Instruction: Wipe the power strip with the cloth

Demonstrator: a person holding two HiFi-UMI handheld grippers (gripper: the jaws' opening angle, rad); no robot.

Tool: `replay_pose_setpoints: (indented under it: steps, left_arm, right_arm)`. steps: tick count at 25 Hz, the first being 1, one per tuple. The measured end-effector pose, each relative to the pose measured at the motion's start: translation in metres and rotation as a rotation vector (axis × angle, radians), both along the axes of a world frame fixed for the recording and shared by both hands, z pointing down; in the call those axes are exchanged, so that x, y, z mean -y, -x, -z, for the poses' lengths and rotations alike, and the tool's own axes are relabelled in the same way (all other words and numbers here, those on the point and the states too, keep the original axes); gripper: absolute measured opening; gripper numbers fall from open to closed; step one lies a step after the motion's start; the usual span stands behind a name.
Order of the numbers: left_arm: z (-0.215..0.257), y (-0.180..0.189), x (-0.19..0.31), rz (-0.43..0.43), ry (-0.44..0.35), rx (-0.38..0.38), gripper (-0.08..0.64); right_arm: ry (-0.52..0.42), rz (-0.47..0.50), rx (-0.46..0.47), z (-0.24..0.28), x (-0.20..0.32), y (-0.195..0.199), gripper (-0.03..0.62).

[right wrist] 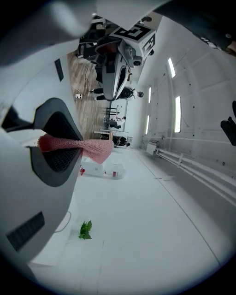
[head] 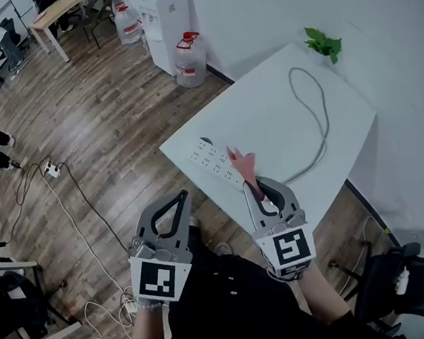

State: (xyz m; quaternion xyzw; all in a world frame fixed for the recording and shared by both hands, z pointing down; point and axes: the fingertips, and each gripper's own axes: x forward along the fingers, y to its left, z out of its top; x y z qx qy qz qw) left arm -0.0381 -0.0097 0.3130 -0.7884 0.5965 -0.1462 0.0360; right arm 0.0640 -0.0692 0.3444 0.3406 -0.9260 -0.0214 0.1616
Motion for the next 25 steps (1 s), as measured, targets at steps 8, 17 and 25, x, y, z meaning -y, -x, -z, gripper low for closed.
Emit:
replay_pose_setpoints:
  steps: [8, 17, 25]
  left_arm:
    - [-0.005, 0.015, 0.049, -0.089, 0.006, 0.000, 0.011]
    - [-0.005, 0.052, 0.093, -0.147, 0.016, 0.001, 0.011]
    - [-0.022, 0.090, 0.123, -0.181, 0.043, 0.001, 0.011]
  right_arm:
    - [0.021, -0.080, -0.003, -0.008, 0.040, 0.015, 0.055]
    - [0.049, -0.113, -0.025, -0.019, 0.078, 0.060, 0.055]
    - [0.113, -0.130, -0.069, -0.057, 0.113, 0.109, 0.055]
